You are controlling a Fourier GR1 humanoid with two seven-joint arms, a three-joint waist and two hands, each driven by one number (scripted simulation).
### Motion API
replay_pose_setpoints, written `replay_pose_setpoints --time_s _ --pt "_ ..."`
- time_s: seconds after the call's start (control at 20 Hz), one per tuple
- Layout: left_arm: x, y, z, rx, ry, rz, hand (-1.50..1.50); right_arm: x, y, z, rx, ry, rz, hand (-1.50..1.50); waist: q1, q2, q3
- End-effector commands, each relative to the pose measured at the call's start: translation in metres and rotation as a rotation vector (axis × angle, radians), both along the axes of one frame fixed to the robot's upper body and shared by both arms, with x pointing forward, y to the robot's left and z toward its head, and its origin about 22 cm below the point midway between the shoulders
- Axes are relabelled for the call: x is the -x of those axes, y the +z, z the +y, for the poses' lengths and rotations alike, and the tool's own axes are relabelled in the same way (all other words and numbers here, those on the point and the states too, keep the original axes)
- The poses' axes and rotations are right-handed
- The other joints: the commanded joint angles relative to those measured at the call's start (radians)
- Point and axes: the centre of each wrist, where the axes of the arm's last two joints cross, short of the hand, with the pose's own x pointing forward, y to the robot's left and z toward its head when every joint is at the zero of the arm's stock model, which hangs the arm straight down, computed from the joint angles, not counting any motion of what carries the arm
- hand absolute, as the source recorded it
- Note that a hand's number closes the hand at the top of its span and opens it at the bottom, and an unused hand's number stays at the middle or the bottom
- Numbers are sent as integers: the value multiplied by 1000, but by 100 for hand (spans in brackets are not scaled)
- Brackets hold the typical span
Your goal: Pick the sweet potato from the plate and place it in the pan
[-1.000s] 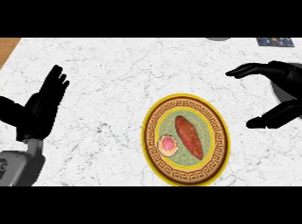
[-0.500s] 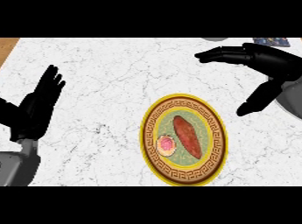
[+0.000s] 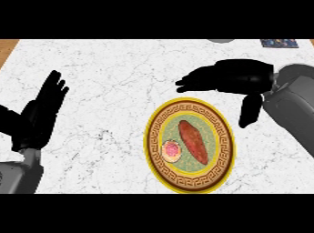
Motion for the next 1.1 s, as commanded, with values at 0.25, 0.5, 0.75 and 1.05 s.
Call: replay_pose_setpoints --time_s 0.25,0.5,0.75,1.05 --pt "-12 -11 7 -15 32 -2 0 20 -9 20 232 113 -23 -150 -19 0 0" --pt "5 -8 -1 9 25 8 0 59 4 28 288 122 -194 -150 -25 -6 0" --pt "-4 -6 5 -7 7 5 0 55 -13 28 277 73 -242 -150 -16 0 1" --pt "8 -7 18 -3 11 -8 0 91 -20 32 231 102 -215 -150 -16 -1 1"
